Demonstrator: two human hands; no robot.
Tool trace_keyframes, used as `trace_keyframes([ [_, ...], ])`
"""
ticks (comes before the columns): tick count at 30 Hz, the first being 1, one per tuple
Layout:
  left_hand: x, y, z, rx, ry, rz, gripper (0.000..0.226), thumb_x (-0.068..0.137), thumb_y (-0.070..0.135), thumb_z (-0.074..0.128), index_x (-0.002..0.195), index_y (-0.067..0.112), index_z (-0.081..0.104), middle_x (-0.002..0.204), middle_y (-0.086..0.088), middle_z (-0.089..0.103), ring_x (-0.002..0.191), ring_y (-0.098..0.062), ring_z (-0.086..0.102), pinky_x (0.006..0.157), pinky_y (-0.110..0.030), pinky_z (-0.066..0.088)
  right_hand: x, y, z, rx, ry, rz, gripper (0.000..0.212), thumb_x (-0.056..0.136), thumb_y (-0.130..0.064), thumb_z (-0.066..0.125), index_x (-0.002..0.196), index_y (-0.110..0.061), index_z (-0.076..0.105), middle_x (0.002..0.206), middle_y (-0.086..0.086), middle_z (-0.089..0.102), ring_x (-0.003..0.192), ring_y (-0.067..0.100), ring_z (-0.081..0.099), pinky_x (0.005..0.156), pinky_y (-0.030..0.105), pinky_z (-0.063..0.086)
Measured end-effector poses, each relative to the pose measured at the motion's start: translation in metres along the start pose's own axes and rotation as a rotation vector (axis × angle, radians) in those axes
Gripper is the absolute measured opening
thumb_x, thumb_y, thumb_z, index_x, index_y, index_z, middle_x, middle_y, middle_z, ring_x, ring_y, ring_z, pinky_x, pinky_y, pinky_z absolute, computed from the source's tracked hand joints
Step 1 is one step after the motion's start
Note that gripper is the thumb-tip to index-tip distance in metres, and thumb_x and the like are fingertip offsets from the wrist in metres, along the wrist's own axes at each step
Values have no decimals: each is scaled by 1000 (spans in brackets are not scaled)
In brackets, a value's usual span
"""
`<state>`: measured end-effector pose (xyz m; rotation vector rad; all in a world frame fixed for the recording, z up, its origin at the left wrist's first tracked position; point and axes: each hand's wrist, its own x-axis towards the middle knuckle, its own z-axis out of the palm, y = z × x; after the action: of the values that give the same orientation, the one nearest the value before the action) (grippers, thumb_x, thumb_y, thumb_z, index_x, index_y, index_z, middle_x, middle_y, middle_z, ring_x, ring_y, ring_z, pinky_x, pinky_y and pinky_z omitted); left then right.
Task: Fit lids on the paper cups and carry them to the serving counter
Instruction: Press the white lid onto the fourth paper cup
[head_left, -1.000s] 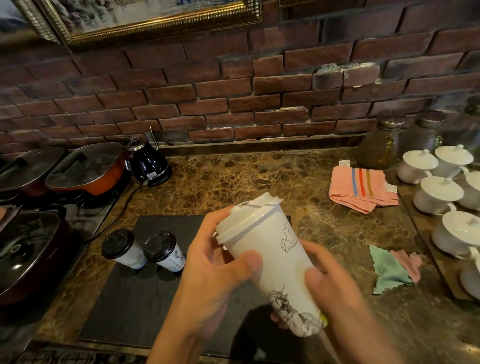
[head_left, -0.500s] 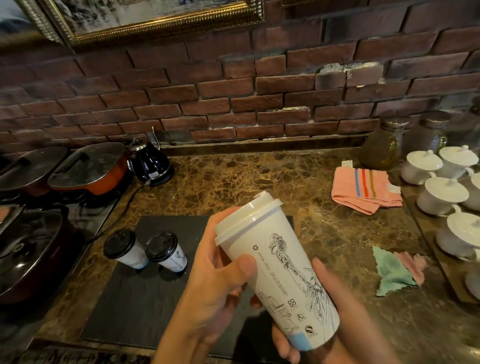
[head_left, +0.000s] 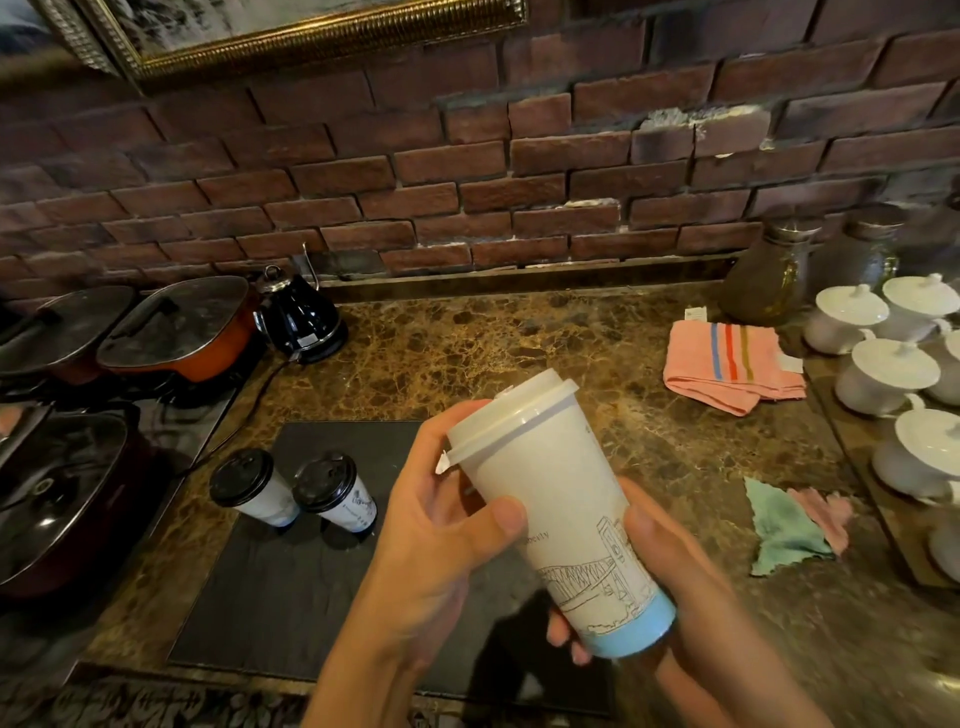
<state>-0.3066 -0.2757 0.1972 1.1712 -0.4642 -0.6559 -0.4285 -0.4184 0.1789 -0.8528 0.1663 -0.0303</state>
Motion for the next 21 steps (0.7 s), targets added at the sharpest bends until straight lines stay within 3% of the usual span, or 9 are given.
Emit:
trace_keyframes([
  [2,1,-3,-1,32,30,11,79,55,32,99,126,32,63,123,-8,70,116,-29,66,83,-39,59,3,5,-5,-92,87,-41,57,75,-58,76,121,-27,67,108,18,73,83,38,73,66,41,62],
  [5,4,-12,-3,185,78,80,68,63,18,90,123,32,63,122,5,69,115,-21,66,82,-36,60,10,7,-12,-450,336,-194,36,82,-52,64,116,-41,68,115,-12,73,104,8,71,74,21,59],
  [8,7,-22,-2,369,77,133,66,68,16,88,123,39,61,128,16,64,117,-13,64,93,-44,59,17,2,-14,-687,372,-298,47,85,-61,52,129,-46,57,120,-32,64,111,-10,61,79,7,51],
  [10,10,-32,0,505,58,176,69,71,16,86,127,45,56,133,21,58,126,-11,57,103,-45,52,23,0,-13,-678,318,-364,46,89,-63,48,131,-46,56,125,-33,63,116,-11,58,84,4,47],
  [12,14,-42,1,598,58,204,80,71,17,86,132,53,49,139,26,52,134,-7,50,109,-40,45,30,1,-14,-619,301,-374,40,93,-63,48,128,-46,58,126,-29,65,118,-8,59,90,9,49],
  [14,20,-52,-1,601,80,178,96,66,21,87,139,60,38,139,35,48,134,3,46,107,-26,46,36,5,-19,-600,324,-347,31,93,-62,49,121,-53,59,122,-31,66,115,-8,60,93,18,51],
  [16,25,-62,-6,553,109,114,107,63,26,88,143,63,28,136,39,50,129,10,49,98,-11,46,42,9,-26,-603,336,-308,26,90,-55,52,115,-59,58,119,-35,65,114,-10,60,92,18,53],
  [19,33,-81,-15,450,87,37,100,68,13,87,146,47,34,136,30,56,129,4,52,99,-15,48,50,16,-39,-603,346,-306,31,87,-47,56,117,-54,58,115,-38,65,112,-13,59,87,9,51],
  [21,37,-93,-20,378,56,2,90,70,17,88,145,33,42,137,21,59,131,-3,54,97,-18,50,56,22,-51,-588,359,-311,35,85,-45,58,120,-48,58,115,-36,66,112,-11,60,85,7,50],
])
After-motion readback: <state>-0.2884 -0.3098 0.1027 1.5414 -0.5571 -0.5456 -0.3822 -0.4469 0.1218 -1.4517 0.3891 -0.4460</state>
